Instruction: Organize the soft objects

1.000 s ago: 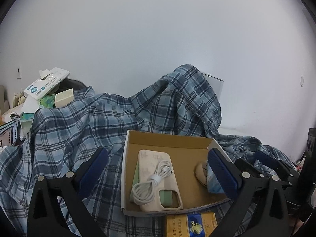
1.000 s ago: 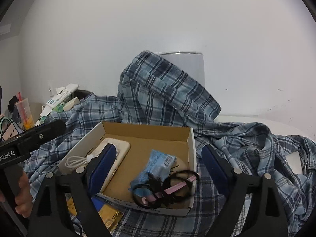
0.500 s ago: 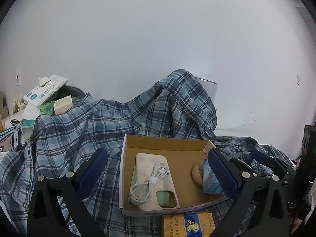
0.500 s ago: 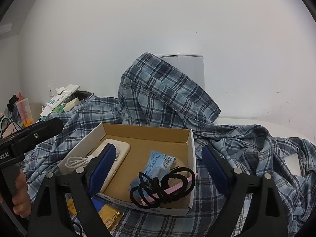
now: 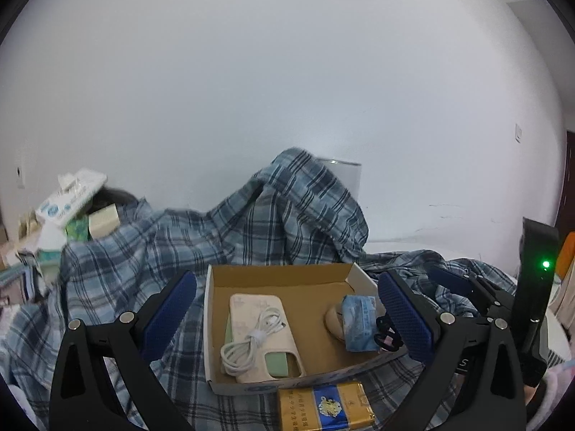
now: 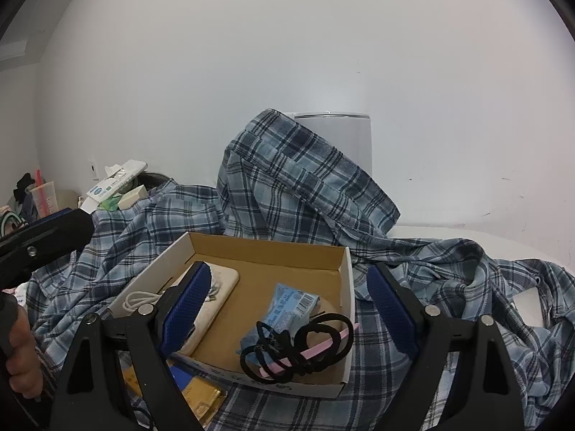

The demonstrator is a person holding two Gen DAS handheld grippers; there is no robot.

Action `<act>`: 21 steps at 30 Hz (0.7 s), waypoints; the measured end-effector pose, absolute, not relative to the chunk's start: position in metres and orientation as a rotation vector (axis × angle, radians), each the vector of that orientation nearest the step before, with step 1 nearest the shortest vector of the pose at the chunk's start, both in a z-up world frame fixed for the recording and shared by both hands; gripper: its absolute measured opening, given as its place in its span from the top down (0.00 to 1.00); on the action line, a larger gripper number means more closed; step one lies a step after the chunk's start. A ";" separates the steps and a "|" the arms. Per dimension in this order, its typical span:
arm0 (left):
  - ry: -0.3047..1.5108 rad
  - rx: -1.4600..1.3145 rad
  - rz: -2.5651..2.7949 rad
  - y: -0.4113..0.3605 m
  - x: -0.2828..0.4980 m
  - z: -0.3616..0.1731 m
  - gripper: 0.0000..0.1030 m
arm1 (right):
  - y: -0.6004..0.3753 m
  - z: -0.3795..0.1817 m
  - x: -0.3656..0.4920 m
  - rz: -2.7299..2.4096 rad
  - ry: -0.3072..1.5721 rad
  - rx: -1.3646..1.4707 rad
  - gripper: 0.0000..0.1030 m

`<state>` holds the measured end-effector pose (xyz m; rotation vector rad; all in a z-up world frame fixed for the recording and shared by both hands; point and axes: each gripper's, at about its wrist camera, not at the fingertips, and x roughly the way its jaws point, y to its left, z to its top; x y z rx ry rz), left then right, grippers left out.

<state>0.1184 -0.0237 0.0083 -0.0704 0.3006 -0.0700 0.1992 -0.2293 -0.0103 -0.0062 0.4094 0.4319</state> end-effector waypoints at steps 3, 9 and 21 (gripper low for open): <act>0.284 -0.058 -0.078 -0.028 0.113 0.011 0.00 | -0.229 -0.007 0.197 0.443 0.405 -0.003 0.14; 0.308 -0.086 -0.078 -0.025 0.115 0.008 0.00 | -0.227 -0.004 0.193 0.455 0.392 -0.013 0.14; 0.301 -0.113 -0.065 -0.021 0.118 0.008 0.00 | -0.228 -0.006 0.193 0.448 0.395 -0.014 0.14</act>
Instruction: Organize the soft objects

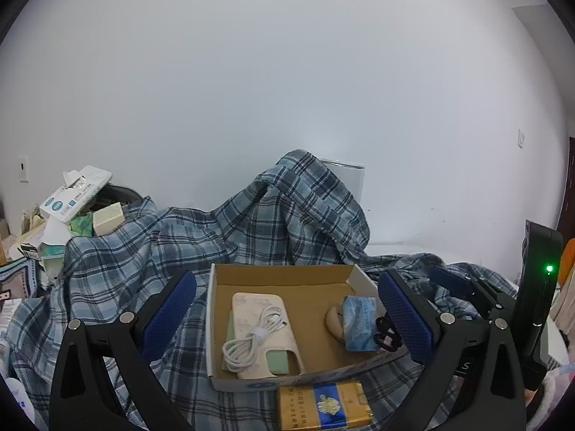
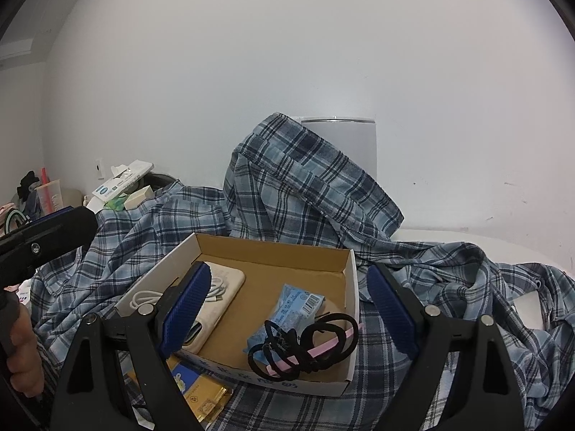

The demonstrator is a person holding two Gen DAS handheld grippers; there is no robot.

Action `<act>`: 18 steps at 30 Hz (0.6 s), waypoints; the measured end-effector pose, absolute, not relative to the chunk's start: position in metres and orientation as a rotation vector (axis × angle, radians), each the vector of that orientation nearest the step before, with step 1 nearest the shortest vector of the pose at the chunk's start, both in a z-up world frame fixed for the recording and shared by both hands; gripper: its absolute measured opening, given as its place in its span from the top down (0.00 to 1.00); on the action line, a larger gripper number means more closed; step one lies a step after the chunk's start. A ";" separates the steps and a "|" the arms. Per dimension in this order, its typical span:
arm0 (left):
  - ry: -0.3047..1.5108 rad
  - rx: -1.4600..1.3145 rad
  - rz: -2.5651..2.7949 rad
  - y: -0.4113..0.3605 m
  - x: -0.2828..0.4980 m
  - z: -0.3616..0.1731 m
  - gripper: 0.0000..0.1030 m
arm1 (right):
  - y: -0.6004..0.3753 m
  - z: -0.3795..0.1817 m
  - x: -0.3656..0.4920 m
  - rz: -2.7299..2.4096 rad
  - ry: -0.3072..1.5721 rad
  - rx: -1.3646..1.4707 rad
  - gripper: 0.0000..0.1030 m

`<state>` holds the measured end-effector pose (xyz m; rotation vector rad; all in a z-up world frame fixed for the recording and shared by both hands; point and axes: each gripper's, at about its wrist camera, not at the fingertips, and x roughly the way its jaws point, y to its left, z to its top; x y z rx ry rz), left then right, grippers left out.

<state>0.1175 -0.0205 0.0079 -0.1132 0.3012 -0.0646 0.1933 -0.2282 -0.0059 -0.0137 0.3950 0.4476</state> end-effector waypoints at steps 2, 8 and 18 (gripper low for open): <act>0.298 -0.104 -0.063 -0.023 0.118 0.012 0.00 | -0.228 -0.003 0.193 0.444 0.381 -0.016 0.14; 0.249 -0.094 -0.078 -0.025 0.096 0.040 0.00 | -0.232 0.021 0.182 0.444 0.324 0.001 0.14; 0.219 -0.066 -0.120 -0.028 0.047 0.057 0.00 | -0.242 0.050 0.141 0.511 0.314 -0.005 0.14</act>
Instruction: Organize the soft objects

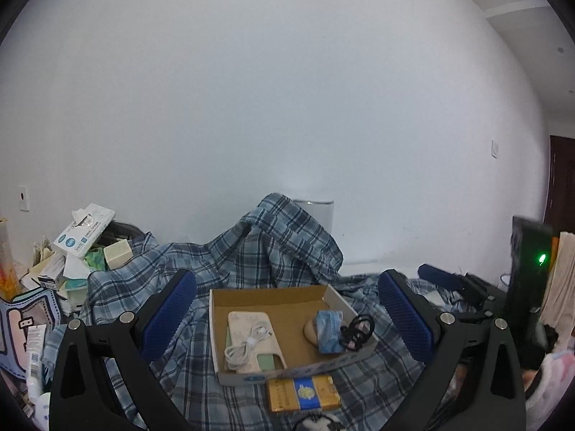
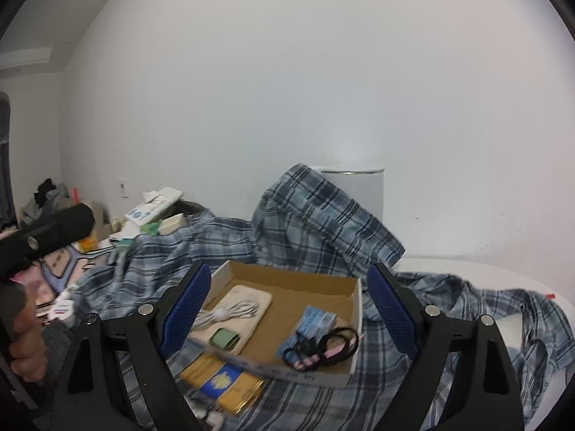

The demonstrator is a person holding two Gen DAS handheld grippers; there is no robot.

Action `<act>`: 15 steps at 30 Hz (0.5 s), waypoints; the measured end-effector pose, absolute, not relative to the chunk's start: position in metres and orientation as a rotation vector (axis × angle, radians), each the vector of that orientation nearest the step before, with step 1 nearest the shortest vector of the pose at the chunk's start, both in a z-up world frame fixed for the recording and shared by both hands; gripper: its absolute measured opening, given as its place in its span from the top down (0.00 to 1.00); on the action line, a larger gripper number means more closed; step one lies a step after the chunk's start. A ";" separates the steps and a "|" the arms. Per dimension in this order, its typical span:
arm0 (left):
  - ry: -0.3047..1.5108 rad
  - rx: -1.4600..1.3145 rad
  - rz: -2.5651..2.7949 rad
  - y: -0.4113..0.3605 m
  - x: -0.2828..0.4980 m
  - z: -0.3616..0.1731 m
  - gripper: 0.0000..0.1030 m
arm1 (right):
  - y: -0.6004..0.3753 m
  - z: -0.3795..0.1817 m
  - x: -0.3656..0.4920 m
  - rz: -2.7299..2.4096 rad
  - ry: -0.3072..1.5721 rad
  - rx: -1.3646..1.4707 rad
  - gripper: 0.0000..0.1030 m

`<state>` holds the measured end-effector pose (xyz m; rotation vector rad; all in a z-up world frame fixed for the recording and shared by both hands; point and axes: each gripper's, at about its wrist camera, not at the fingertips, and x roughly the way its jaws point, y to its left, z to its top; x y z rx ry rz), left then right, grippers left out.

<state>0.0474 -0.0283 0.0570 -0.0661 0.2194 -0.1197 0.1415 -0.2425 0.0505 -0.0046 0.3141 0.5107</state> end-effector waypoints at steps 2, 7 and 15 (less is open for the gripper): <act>0.246 -0.056 -0.125 -0.027 0.048 0.048 0.00 | -0.246 0.051 0.132 0.525 0.327 0.009 0.14; 0.305 -0.056 -0.145 -0.024 0.056 0.019 0.00 | -0.254 0.040 0.116 0.541 0.357 0.013 0.09; 0.409 -0.054 -0.188 -0.028 0.074 -0.013 0.00 | -0.265 0.013 0.120 0.495 0.369 -0.041 0.09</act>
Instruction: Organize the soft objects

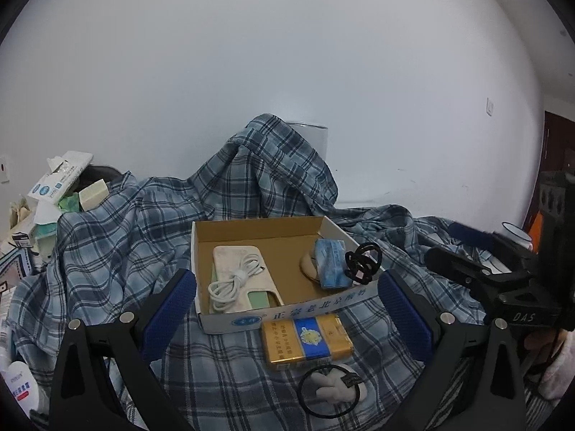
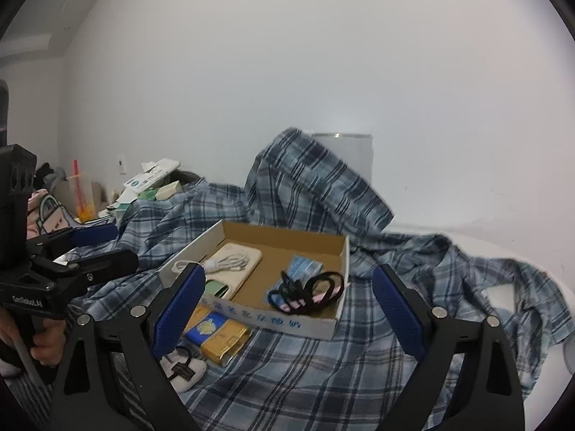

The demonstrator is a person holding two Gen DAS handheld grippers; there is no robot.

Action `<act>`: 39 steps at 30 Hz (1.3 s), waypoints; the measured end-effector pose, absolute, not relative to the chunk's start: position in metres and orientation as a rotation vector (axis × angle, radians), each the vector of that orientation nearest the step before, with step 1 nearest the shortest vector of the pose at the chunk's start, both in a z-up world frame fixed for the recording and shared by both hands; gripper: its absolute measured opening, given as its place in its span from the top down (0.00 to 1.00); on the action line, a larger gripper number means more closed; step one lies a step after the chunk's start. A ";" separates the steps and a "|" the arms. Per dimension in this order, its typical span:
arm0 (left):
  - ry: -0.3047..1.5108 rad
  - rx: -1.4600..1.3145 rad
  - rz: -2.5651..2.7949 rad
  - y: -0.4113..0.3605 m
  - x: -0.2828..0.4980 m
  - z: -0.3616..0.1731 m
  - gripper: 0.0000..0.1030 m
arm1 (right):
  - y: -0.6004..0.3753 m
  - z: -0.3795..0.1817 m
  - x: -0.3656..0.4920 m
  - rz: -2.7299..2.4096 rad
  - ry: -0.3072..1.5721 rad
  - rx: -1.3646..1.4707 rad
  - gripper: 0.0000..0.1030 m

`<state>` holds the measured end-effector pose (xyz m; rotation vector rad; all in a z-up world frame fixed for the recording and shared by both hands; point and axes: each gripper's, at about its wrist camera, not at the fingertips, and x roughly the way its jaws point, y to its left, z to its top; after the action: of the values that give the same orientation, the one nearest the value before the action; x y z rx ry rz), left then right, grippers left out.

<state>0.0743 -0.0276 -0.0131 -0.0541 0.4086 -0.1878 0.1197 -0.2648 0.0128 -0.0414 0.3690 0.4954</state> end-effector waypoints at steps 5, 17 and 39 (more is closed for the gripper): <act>0.405 -0.067 -0.174 -0.025 0.074 -0.015 0.00 | -0.273 0.008 0.129 0.515 0.429 0.011 0.09; 0.376 -0.073 -0.141 -0.020 0.072 -0.011 0.00 | -0.261 -0.001 0.134 0.550 0.508 -0.034 0.09; 0.385 -0.128 -0.099 -0.009 0.074 -0.013 0.00 | -0.171 -0.064 0.123 0.862 0.902 -0.249 0.57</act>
<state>0.0742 -0.0086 -0.0126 -0.1277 0.3854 -0.0992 0.1227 -0.1709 -0.0641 -0.2486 0.9018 0.8618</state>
